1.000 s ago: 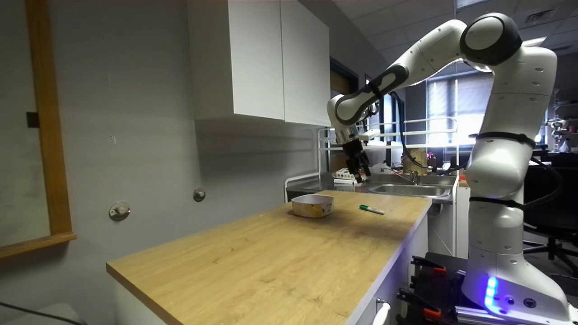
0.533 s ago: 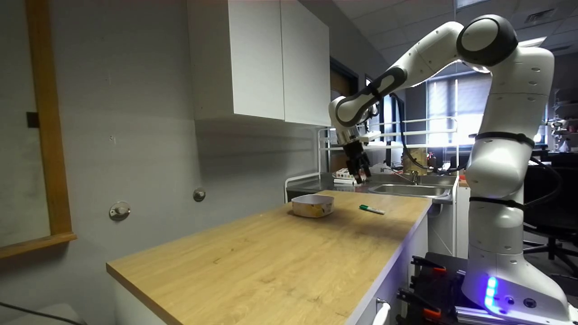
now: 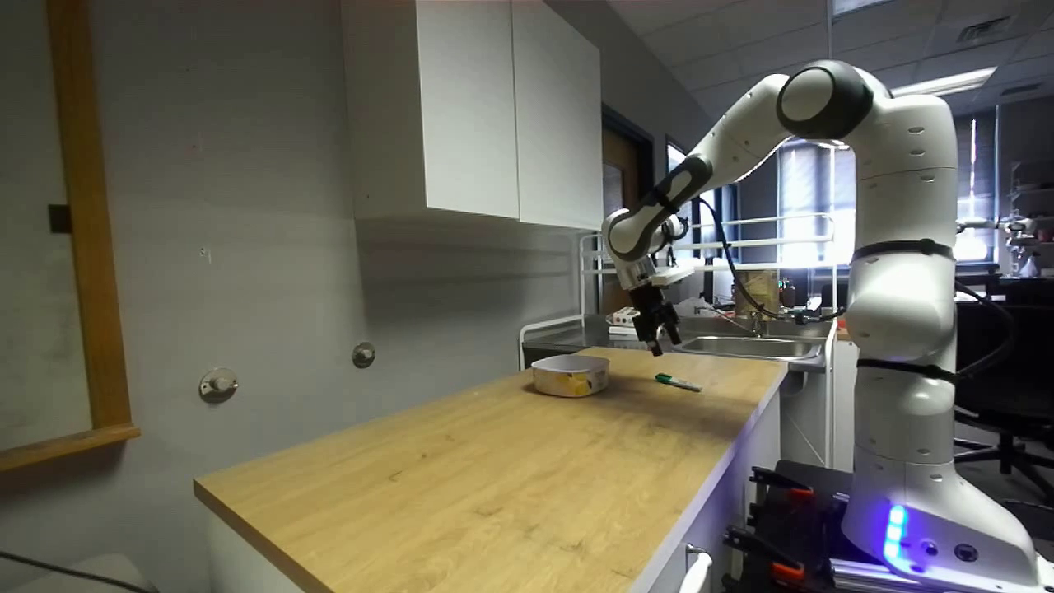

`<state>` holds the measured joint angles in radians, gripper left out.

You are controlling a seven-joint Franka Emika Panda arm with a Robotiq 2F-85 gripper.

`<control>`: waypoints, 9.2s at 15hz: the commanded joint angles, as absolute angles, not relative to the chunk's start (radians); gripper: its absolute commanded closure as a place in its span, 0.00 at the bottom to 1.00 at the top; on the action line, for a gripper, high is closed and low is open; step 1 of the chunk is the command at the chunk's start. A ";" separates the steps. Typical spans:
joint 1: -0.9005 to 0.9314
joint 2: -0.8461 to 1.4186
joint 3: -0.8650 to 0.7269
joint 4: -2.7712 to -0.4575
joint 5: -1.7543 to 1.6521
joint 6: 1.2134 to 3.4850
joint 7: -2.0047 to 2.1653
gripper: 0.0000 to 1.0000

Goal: Put the marker in the bowl

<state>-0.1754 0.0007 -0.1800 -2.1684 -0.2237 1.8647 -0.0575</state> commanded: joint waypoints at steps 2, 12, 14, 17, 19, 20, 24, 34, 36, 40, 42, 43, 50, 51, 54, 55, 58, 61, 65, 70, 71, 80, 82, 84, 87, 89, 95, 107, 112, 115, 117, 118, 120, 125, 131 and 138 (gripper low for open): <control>-0.186 0.165 -0.182 -2.005 -0.164 1.863 -0.106 0.00; -0.256 0.324 -0.200 -1.832 -0.088 1.830 -0.163 0.00; -0.279 0.340 -0.207 -1.839 -0.083 1.829 -0.173 0.00; -0.307 0.358 -0.212 -1.848 -0.072 1.826 -0.187 0.00; -0.319 0.364 -0.211 -1.852 -0.065 1.823 -0.193 0.00; -0.322 0.366 -0.210 -1.854 -0.060 1.820 -0.194 0.00; -0.329 0.369 -0.210 -1.865 -0.042 1.812 -0.195 0.00; -0.345 0.396 -0.212 -1.894 -0.041 1.813 -0.200 0.00; -0.346 0.395 -0.212 -1.894 -0.038 1.812 -0.201 0.00; -0.348 0.383 -0.213 -1.898 -0.033 1.812 -0.200 0.40; -0.350 0.374 -0.214 -1.897 -0.032 1.809 -0.201 0.56; -0.350 0.371 -0.215 -1.896 -0.029 1.808 -0.201 0.63; -0.346 0.366 -0.215 -1.894 -0.025 1.794 -0.193 0.89; -0.344 0.363 -0.215 -1.894 -0.026 1.793 -0.190 0.89; -0.331 0.334 -0.212 -1.904 -0.035 1.790 -0.176 0.89; -0.326 0.320 -0.209 -1.908 -0.034 1.790 -0.178 0.89; -0.295 0.244 -0.201 -1.931 -0.047 1.793 -0.168 0.89; -0.258 0.156 -0.194 -1.953 -0.058 1.791 -0.151 0.89; -0.197 0.054 -0.175 -1.959 -0.079 1.788 -0.109 0.89; -0.094 0.049 -0.099 -1.874 -0.179 1.762 0.058 0.89; -0.074 0.062 -0.082 -1.850 -0.205 1.750 0.093 0.89; 0.055 0.349 -0.006 -1.391 -0.278 1.466 0.151 0.89; 0.059 0.419 -0.016 -1.284 -0.288 1.414 0.136 0.89; 0.051 0.487 -0.026 -1.182 -0.283 1.369 0.120 0.89; 0.029 0.590 -0.042 -1.037 -0.256 1.312 0.096 0.89; 0.006 0.661 -0.050 -0.946 -0.233 1.267 0.079 0.89; -0.065 0.818 -0.056 -0.754 -0.150 1.128 0.048 0.89; -0.131 0.924 -0.043 -0.627 -0.132 0.992 0.055 0.89; -0.131 0.931 -0.042 -0.600 -0.134 0.964 0.057 0.60; -0.132 0.935 -0.043 -0.591 -0.134 0.948 0.058 0.38; -0.133 0.935 -0.043 -0.587 -0.136 0.937 0.057 0.24; -0.133 0.935 -0.043 -0.584 -0.136 0.933 0.057 0.16; -0.133 0.935 -0.044 -0.580 -0.137 0.925 0.056 0.02; -0.134 0.922 -0.041 -0.569 -0.137 0.913 0.044 0.00; -0.139 0.867 -0.021 -0.556 -0.118 0.954 -0.014 0.00; -0.221 0.805 0.006 -0.641 0.055 1.068 0.027 0.00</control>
